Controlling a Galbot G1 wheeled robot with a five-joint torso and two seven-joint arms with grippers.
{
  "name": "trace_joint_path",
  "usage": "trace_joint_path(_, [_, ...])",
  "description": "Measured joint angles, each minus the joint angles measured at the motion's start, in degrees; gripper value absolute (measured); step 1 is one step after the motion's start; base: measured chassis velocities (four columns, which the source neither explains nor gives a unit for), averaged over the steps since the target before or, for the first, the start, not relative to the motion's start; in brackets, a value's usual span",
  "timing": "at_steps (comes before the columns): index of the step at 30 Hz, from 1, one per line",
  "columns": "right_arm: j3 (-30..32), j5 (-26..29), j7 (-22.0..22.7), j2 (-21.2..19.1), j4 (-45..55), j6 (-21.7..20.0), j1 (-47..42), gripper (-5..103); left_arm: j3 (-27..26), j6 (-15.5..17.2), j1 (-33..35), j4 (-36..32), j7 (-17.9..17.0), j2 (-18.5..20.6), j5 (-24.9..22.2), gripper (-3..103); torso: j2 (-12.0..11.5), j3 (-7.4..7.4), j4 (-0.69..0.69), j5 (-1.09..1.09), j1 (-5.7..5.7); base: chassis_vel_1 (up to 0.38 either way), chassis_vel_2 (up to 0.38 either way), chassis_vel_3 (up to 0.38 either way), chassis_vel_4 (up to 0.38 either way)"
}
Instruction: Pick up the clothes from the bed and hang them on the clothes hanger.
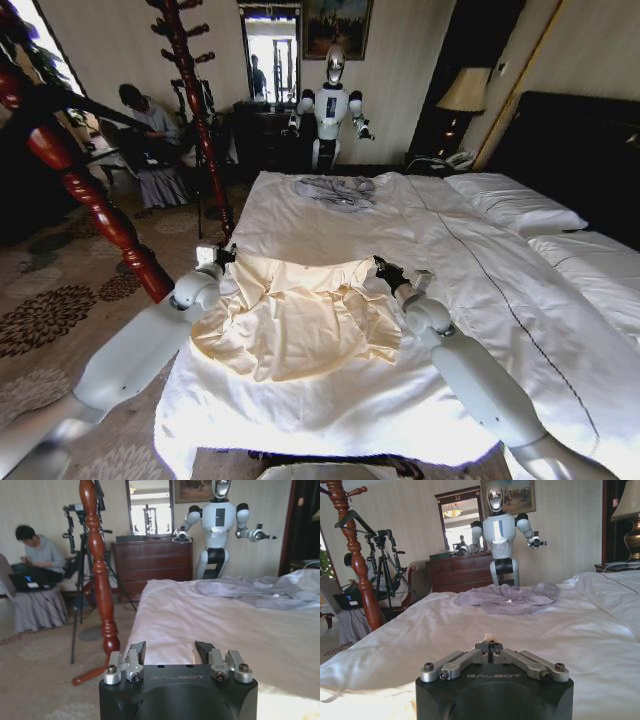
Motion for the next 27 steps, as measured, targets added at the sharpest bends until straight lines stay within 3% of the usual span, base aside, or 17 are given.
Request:
trace_joint_path(2, [-0.13, -0.03, -0.02, 0.00, 0.00, 0.10, 0.09, 0, -1.09, -1.24, 1.27, -2.02, 2.39, 1.18, -8.38, 66, 0.00, 0.00, -0.01, 0.00, 0.00, 0.000, 0.000, 0.000, 0.000])
trace_joint_path(3, [-0.13, -0.03, -0.02, 0.00, 0.00, 0.10, 0.09, 0, -1.09, -1.24, 1.27, -2.02, 2.39, 1.18, -8.38, 66, 0.00, 0.00, -0.01, 0.00, 0.00, 0.000, 0.000, 0.000, 0.000])
trace_joint_path(7, [-0.27, -0.03, -0.05, -0.31, 0.44, 0.23, -0.02, 0, -3.74, -3.33, 3.60, -3.63, 4.31, 0.79, -17.95, 88, 0.00, 0.00, 0.00, -0.02, 0.00, 0.000, 0.000, 0.000, 0.000])
trace_joint_path(9, [-0.27, -0.05, -0.11, -0.42, 0.53, 0.26, -0.17, 0, -4.00, -3.87, 3.68, -3.61, 4.45, 0.59, -18.81, 88, 0.00, 0.00, -0.01, -0.01, 0.00, 0.000, 0.000, 0.000, 0.000])
trace_joint_path(12, [-0.27, -0.19, -0.29, -0.63, 0.60, 0.36, -0.56, 0, -4.36, -6.23, 3.22, -2.71, 5.56, 0.08, -20.12, 99, 0.00, 0.00, -0.03, -0.01, 0.00, 0.000, 0.000, 0.000, 0.000])
trace_joint_path(27, [-0.63, -0.79, -0.23, -0.35, 0.71, 0.43, -0.98, 0, -6.08, -10.80, 1.92, -2.98, 6.42, -0.78, -24.74, 100, 0.00, 0.00, -0.02, 0.00, -0.01, 0.000, 0.000, 0.000, 0.000])
